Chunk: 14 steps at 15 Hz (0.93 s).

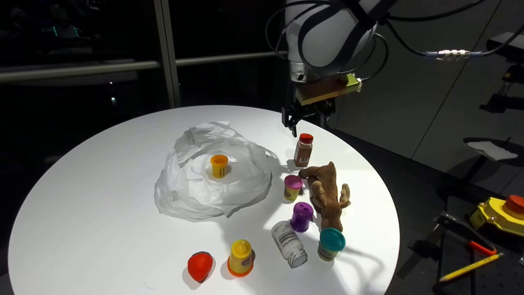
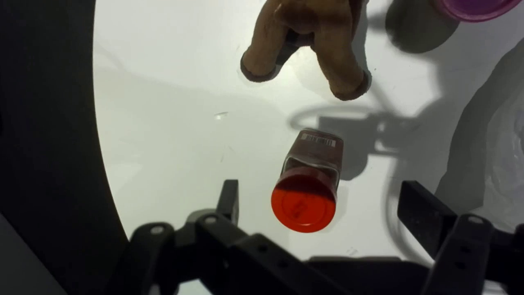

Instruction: Put all the objects in the plastic bag

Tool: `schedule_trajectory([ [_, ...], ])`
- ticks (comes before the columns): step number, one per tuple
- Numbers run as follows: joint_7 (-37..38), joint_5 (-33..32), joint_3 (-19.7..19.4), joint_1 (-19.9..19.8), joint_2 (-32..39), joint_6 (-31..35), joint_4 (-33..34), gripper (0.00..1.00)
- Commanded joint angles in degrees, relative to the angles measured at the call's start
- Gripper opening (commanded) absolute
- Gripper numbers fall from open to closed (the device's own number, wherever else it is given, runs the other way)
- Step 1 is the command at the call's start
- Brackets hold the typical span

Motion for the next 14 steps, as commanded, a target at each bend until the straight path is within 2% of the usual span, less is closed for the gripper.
schedule_trajectory([
  [1,7.1,3.8,0.4,-1.4,-0.7,1.9,-1.2,1.0],
  [5,15.4,6.0,-0.2,-2.3,0.6,5.4,-1.0,1.0],
  [8,18.9,7.4,-0.1,-3.0,1.3,9.0,-1.0,1.0],
  [14,18.8,8.9,0.5,-4.1,2.8,9.8,-0.8,1.0],
])
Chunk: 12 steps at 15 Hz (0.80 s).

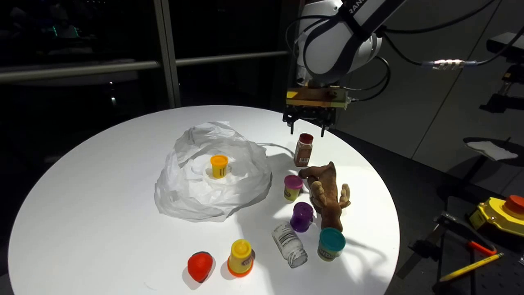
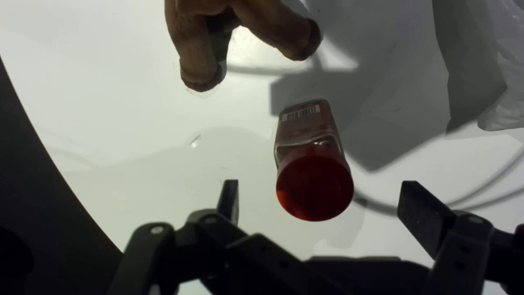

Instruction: Put all the objects in the plastic bag

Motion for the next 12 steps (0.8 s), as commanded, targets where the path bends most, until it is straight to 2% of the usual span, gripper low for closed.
schedule_trajectory([
  [1,0.0,1.3,0.6,-0.7,0.5,1.0,0.1,1.0],
  [6,-1.1,1.6,1.1,-1.1,1.5,1.8,0.4,1.0],
  [7,-1.5,1.9,1.4,-1.4,1.6,1.7,0.6,0.75],
  [9,-1.6,2.0,1.5,-1.4,1.9,1.6,0.6,0.7],
  [12,-1.2,1.4,1.1,-1.0,2.1,1.9,0.8,0.45],
])
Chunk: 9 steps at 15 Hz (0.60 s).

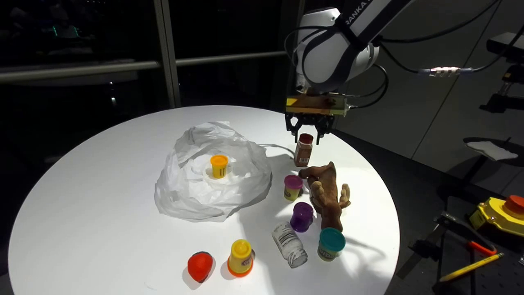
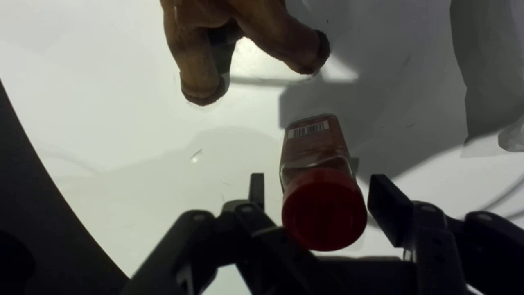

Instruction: Put all the objects in the plastic bag

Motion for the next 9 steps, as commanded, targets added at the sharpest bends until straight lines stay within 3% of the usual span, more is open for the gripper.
schedule_trajectory([
  [1,-1.1,1.1,0.5,-0.6,0.5,1.3,0.8,0.36],
  [3,-0.9,0.6,0.1,-0.3,0.3,1.7,0.8,0.25],
  [6,-0.9,-0.2,-0.3,0.3,-0.9,1.1,0.4,0.25],
  [9,0.7,-4.5,-2.0,4.1,-4.6,-0.6,-0.6,0.25],
])
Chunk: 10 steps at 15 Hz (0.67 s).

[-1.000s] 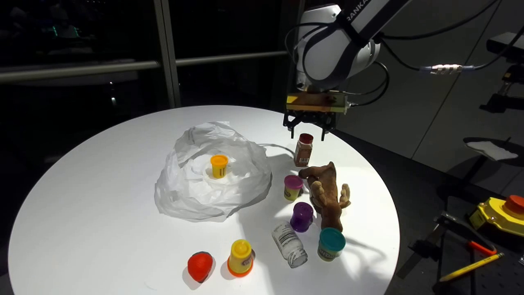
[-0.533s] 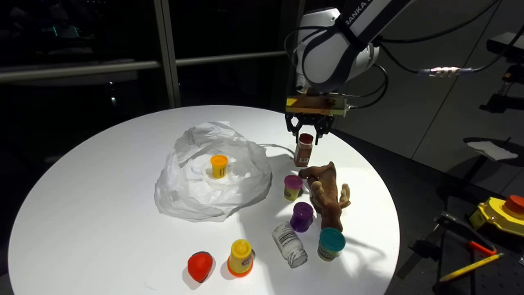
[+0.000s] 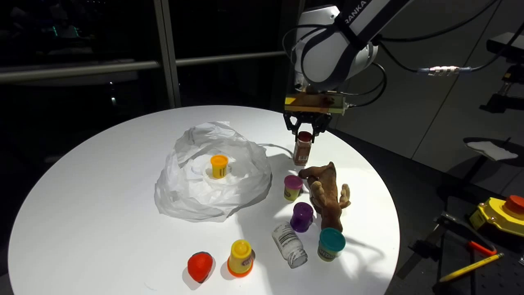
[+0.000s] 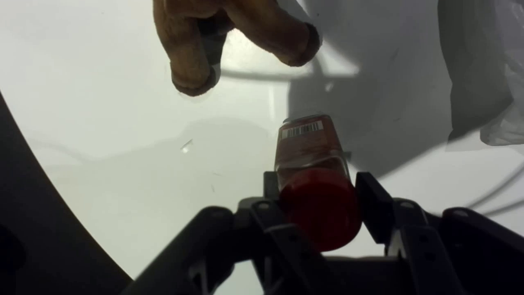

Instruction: Put all the objects in the plastic bag

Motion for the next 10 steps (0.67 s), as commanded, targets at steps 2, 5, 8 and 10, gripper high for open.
schedule_trajectory([
  [2,1.9,-8.1,-2.6,6.6,-7.6,-2.0,-1.8,0.25],
  [5,1.0,-12.9,-0.2,9.4,-11.9,-4.1,-1.6,0.25],
  [8,-2.5,-11.9,4.8,9.3,-13.3,-5.5,0.0,0.25],
  [10,-4.8,-10.6,7.7,8.8,-12.6,-3.8,0.5,0.25],
])
